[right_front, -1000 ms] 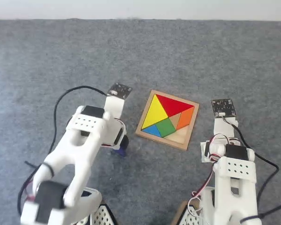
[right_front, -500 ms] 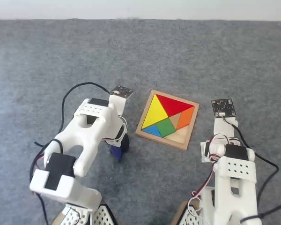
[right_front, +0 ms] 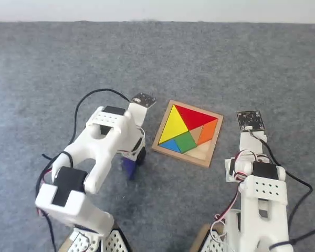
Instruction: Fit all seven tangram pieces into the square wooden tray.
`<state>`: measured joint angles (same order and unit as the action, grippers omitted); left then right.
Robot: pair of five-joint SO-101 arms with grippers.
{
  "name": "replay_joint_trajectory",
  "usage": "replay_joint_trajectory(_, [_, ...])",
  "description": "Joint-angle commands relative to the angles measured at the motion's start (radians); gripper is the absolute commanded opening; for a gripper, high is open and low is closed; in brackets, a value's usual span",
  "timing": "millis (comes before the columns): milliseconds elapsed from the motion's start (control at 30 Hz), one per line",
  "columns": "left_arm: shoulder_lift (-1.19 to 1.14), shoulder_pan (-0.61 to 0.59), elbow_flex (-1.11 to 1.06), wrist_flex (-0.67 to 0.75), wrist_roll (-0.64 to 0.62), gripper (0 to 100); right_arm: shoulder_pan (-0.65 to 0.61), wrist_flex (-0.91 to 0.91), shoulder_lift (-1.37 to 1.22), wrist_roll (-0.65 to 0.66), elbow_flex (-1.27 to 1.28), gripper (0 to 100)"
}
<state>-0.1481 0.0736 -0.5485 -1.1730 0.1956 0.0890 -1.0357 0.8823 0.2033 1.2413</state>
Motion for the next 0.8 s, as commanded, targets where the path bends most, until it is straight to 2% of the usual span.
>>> replay_joint_trajectory(0, [0.003, -0.110, 0.148, -0.055, 0.080, 15, -0.007, -0.002, -0.008, 0.005, -0.005, 9.4])
replay_joint_trajectory(200, [0.003, -0.282, 0.355, -0.180, 0.233, 15, -0.007, -0.002, -0.008, 0.005, -0.005, 9.4])
replay_joint_trajectory(267, [0.003, -0.310, 0.381, -0.216, 0.242, 16, -0.007, -0.002, -0.008, 0.005, -0.005, 9.4])
replay_joint_trajectory(333, [0.003, -0.313, 0.369, -0.292, 0.183, 16, -0.007, -0.002, -0.008, 0.005, -0.005, 9.4])
replay_joint_trajectory(400, [0.009, -0.308, 0.317, -0.336, 0.081, 18, -0.007, -0.002, -0.008, 0.005, -0.005, 9.4])
replay_joint_trajectory(500, [0.089, -0.305, 0.180, -0.292, -0.008, 20, -0.007, -0.002, -0.007, 0.003, -0.005, 9.4])
replay_joint_trajectory(767, [0.459, -0.135, -0.214, -0.138, -0.031, 20, -0.007, -0.002, -0.007, 0.003, -0.005, 9.4])
